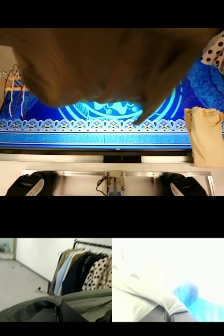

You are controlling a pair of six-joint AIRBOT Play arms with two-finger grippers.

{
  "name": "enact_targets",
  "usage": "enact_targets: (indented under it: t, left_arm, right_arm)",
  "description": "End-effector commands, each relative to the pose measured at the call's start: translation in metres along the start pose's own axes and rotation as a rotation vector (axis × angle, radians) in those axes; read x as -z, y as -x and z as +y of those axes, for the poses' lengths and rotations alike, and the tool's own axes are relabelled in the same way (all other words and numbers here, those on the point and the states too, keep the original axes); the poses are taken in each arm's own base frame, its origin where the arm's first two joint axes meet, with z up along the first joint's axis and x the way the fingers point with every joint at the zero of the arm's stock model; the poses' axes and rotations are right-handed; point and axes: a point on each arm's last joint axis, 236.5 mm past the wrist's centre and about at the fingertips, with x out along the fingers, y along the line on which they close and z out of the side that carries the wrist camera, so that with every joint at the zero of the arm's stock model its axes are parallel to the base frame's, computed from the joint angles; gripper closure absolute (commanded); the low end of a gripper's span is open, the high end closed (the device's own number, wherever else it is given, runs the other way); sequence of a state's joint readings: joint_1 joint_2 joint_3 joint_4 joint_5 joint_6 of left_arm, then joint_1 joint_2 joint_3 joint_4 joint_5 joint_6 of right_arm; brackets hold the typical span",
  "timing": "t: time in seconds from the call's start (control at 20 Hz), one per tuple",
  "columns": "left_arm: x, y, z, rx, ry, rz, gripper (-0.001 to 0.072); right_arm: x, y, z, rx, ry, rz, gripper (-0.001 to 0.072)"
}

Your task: Fold the shirts.

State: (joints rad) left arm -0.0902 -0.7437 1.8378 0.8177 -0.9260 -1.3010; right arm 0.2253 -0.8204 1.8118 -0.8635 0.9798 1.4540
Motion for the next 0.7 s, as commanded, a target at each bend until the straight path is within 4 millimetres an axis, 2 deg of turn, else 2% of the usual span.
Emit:
enact_targets:
  t: [0.0,0.15,0.25,0.3,0.35,0.45,0.55,0.65]
  left_arm:
    - [-0.047,0.035,-0.041,0.057,-0.004,-0.113,0.0674]
    - [-0.026,0.027,-0.037,0.062,0.006,-0.036,0.0674]
    - [-0.003,0.017,-0.02,0.023,0.003,0.04,0.0674]
    - [0.015,0.012,-0.007,-0.008,0.001,0.093,0.0674]
    - [0.038,0.005,0.01,-0.047,0.003,0.16,0.0674]
    - [0.096,-0.006,0.044,-0.112,0.029,0.32,0.0674]
    - [0.165,-0.018,0.078,-0.164,0.091,0.475,0.0673]
    - [0.239,-0.028,0.109,-0.204,0.174,0.618,0.0673]
  right_arm:
    - [-0.058,0.053,0.045,-0.031,0.074,-0.201,0.064]
    - [-0.04,0.047,0.039,-0.015,0.068,-0.12,0.064]
    - [-0.018,0.033,0.016,0.042,0.078,-0.025,0.064]
    - [-0.003,0.022,-0.003,0.088,0.086,0.041,0.064]
    - [0.013,0.012,-0.026,0.142,0.094,0.108,0.064]
    - [0.051,-0.015,-0.079,0.246,0.09,0.259,0.0639]
    - [0.089,-0.052,-0.129,0.305,0.056,0.366,0.064]
    - [0.125,-0.101,-0.179,0.334,0.003,0.411,0.064]
